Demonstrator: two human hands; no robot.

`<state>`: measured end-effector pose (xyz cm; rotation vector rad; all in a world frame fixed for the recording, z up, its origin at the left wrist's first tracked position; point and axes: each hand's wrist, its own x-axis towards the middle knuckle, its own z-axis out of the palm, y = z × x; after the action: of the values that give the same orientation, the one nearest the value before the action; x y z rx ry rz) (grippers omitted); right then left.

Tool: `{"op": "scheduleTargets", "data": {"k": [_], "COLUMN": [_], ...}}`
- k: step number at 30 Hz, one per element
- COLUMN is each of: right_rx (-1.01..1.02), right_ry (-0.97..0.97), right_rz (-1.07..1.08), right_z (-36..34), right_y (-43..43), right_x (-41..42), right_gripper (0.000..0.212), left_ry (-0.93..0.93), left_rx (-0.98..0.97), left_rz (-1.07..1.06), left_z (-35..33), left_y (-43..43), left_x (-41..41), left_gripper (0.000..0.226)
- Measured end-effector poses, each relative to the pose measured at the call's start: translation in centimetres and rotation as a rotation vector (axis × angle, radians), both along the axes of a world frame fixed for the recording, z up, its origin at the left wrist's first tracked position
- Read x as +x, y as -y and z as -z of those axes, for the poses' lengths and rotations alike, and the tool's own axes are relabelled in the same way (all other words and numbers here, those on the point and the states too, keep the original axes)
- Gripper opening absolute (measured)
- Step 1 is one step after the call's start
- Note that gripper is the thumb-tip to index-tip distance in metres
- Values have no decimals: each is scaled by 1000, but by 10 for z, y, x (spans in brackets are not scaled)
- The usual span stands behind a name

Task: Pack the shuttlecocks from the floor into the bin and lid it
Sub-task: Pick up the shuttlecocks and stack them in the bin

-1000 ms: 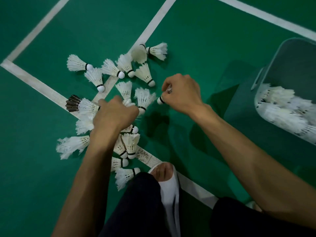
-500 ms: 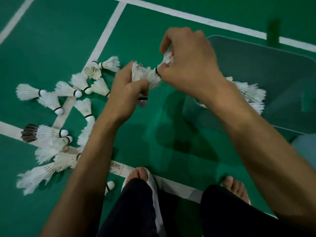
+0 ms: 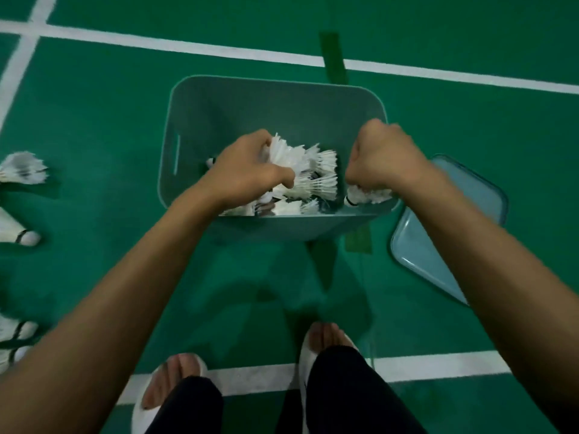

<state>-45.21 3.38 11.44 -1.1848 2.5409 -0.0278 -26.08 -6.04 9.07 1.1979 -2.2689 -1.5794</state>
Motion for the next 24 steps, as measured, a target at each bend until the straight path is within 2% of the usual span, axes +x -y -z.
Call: {"op": "scheduleTargets", "data": {"k": [3,5,8,11,14,17,20,23,24], "right_rx": [37,79,151,170,198,281,335,345,339], "right_ry": [63,122,222,344,478,646,573,425,383], "right_rz": [-118,-144,-94,65,201,240,157,78,60], "right_z": [25,38,52,64,73,74,74,70,67], "right_y": [6,13,20,22,23,25,28,32,34], "right_x": [3,8,10,7,3,2,1,3,4], "right_gripper": [3,8,15,8,5,14,18,16,15], "left_ry": [163,250,353,371,396,437,427,398,377], "left_rx": [9,22,19,72,110,108,99,101,93], "left_rz": [52,77,100,91,116,165,204,195,188], "left_z": [7,11,12,15,23,31,31,30,32], "left_y": [10,14,16,16,16,17,19,23,26], "left_x": [-4,-2,2,4,1,-4,-7,-5,-4], "left_gripper": [43,55,68,85,74,65,50,55,51]}}
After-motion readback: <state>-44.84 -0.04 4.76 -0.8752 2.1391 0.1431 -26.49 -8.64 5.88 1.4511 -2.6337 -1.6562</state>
